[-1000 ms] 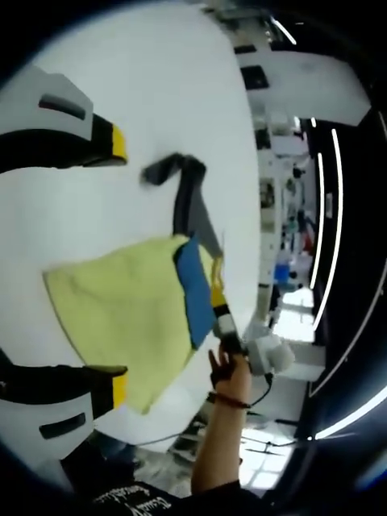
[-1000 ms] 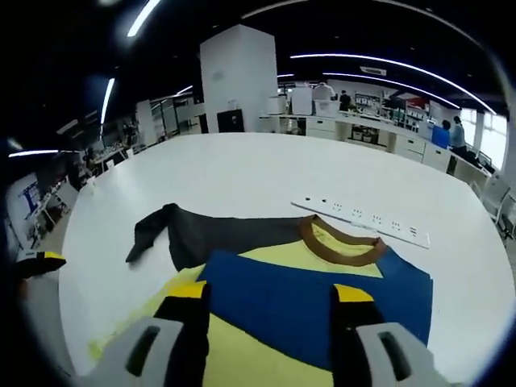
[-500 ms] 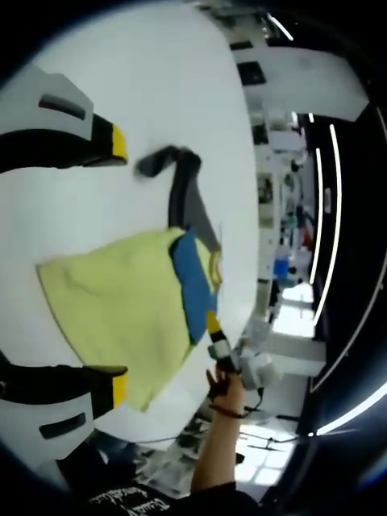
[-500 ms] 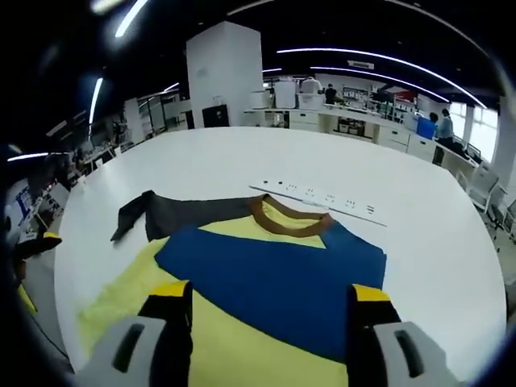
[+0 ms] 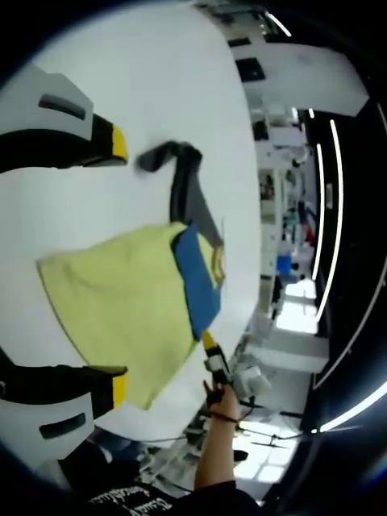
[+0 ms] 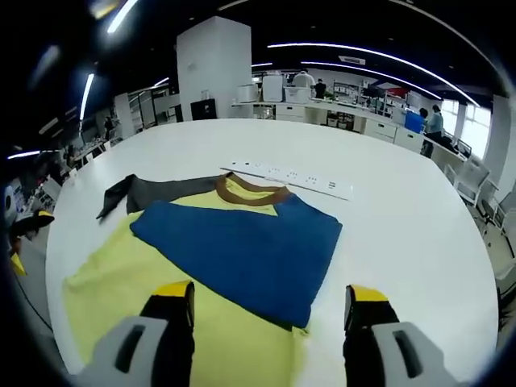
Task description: Fold the garment on the visible template until the final outline fits inside the template.
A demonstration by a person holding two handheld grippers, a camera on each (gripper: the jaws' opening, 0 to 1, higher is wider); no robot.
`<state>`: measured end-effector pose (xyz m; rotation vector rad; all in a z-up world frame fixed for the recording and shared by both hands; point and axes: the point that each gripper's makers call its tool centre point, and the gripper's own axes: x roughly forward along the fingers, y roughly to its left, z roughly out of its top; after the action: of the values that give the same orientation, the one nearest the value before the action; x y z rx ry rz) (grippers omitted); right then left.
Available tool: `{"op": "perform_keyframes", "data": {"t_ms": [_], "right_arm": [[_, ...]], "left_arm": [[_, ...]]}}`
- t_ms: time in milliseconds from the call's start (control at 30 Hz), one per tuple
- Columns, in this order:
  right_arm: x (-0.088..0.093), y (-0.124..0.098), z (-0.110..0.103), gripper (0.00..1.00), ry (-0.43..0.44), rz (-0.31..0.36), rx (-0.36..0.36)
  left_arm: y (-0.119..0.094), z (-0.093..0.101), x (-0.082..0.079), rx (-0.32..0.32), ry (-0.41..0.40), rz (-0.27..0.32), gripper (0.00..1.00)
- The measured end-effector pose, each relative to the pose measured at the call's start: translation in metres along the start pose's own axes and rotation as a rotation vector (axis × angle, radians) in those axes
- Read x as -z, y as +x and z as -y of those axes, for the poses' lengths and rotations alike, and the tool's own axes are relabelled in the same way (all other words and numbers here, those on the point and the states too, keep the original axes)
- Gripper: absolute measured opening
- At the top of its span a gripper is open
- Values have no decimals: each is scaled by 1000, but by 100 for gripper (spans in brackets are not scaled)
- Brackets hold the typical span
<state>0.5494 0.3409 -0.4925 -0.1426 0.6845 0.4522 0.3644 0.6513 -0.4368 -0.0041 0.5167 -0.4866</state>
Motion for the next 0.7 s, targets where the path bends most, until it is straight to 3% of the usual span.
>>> {"op": "perform_keyframes", "data": {"t_ms": [567, 700], "right_arm": [[35, -1, 30, 22, -6, -59, 54], [40, 0, 32, 16, 0, -58, 64]], "left_arm": [[-1, 2, 0, -4, 8, -10, 99], [-1, 1, 0, -6, 7, -13, 99]]}}
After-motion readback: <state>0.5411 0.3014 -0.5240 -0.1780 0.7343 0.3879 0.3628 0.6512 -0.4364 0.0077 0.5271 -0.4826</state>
